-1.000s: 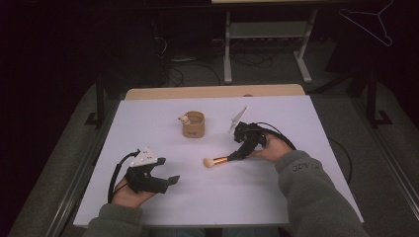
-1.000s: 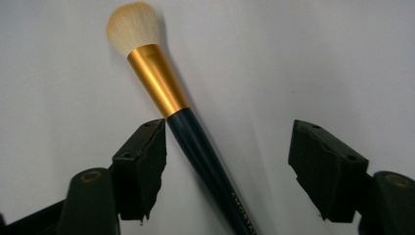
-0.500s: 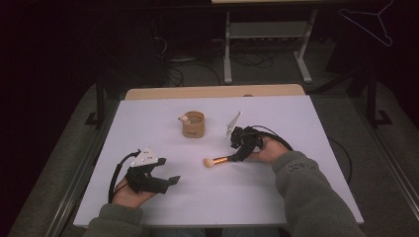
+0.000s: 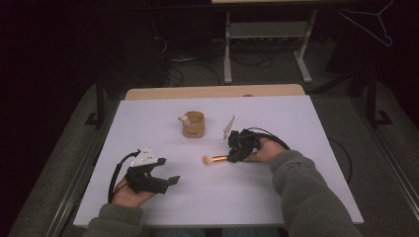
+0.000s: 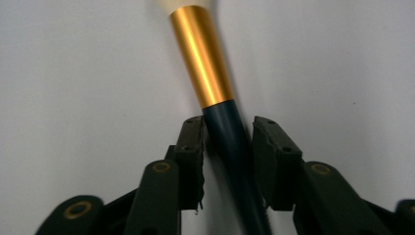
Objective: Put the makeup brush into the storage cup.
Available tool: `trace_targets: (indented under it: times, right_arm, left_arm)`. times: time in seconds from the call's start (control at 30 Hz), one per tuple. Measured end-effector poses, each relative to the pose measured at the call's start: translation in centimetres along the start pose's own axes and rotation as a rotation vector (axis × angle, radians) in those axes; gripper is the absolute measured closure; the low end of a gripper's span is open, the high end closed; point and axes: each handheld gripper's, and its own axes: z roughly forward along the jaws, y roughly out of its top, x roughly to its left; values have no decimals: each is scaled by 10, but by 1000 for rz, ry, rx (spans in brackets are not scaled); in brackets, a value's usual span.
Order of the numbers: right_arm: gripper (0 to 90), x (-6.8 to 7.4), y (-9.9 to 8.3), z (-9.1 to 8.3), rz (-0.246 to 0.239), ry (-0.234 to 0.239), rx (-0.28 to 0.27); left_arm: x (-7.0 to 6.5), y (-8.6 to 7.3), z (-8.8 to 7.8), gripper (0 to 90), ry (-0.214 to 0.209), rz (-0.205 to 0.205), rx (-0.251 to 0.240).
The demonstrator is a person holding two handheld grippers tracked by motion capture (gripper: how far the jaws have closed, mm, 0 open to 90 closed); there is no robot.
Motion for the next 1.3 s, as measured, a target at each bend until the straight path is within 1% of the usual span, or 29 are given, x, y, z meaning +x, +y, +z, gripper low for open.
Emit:
trace_targets:
  times: [0.1,0.13,0.2,0.23,0.33,0.37,0.4,0.53,0.6,0.7,0.73,0.77,0.8,0.83,0.87,0.9,0.93,0.97,1.0,1.03,1.07,1.1,1.13,1.2,1.23,1.27,1.3]
  right_arm:
    - [727,0,0,0,-10,0,-1]
    - [728,0,0,0,-8,-1,1]
    - [731,0,0,0,-3,0,1]
    - [733,0,1,0,10,3,5]
    - [735,0,1,0,20,4,4]
    - [736,-2,1,0,58,13,6]
    - [736,-2,1,0,67,15,5]
    - [736,-1,1,0,81,11,3]
    - [736,0,0,-2,86,19,-13]
    - [737,2,-2,-4,92,24,-41]
    - [736,2,-2,-6,93,18,-56]
    - [736,2,-2,-6,93,18,-56]
    - [736,3,-4,-10,99,21,-86]
    - [736,4,-6,-12,103,15,-101]
    - [736,4,-6,-12,103,15,-101]
    - [736,5,-7,-15,107,16,-119]
    - [736,8,-9,-21,112,10,-149]
    - [736,8,-9,-21,112,10,-149]
    - [736,9,-11,-24,112,8,-165]
    - [736,13,-14,-30,120,6,-206]
    - [736,13,-14,-30,120,6,-206]
    - [735,15,-16,-34,128,7,-226]
    - [735,18,-18,-37,132,2,-242]
    - [735,27,-19,-45,129,3,-280]
    - [735,30,-20,-47,120,0,-295]
    - [735,38,-20,-54,112,4,-333]
    - [735,38,-20,-54,112,4,-333]
  left_arm:
    - [0,0,1,190,-2,-1,0]
    - [0,0,1,190,-2,-3,-1]
    - [0,0,1,191,-3,6,7]
    - [0,0,1,193,-5,9,8]
    - [0,0,1,196,-5,9,8]
    - [0,0,1,197,-5,10,10]
    - [0,0,1,197,-5,-1,2]
    - [1,0,2,198,-5,0,3]
    - [1,0,2,200,-7,0,1]
    - [1,0,2,202,-8,7,12]
    - [1,0,2,203,-9,9,10]
    - [1,0,2,204,-9,9,10]
    - [0,0,3,205,-13,1,2]
    - [0,0,3,206,-13,1,2]
    - [-1,0,3,206,-14,0,1]
    - [-1,1,4,207,-18,-2,1]
    - [-2,1,5,209,-24,1,2]
    - [-2,1,5,211,-24,1,2]
    - [-2,2,5,211,-26,-1,-1]
    - [-4,3,7,215,-38,-3,-2]
    - [-4,3,7,218,-38,-3,-2]
    - [-5,4,7,218,-41,3,-5]
    - [-6,5,8,224,-48,-2,-6]
    - [-9,8,9,229,-62,7,-12]
    - [-11,10,10,232,-70,0,-18]
    - [-14,13,12,245,-91,7,-23]
    - [-14,13,12,248,-91,7,-23]
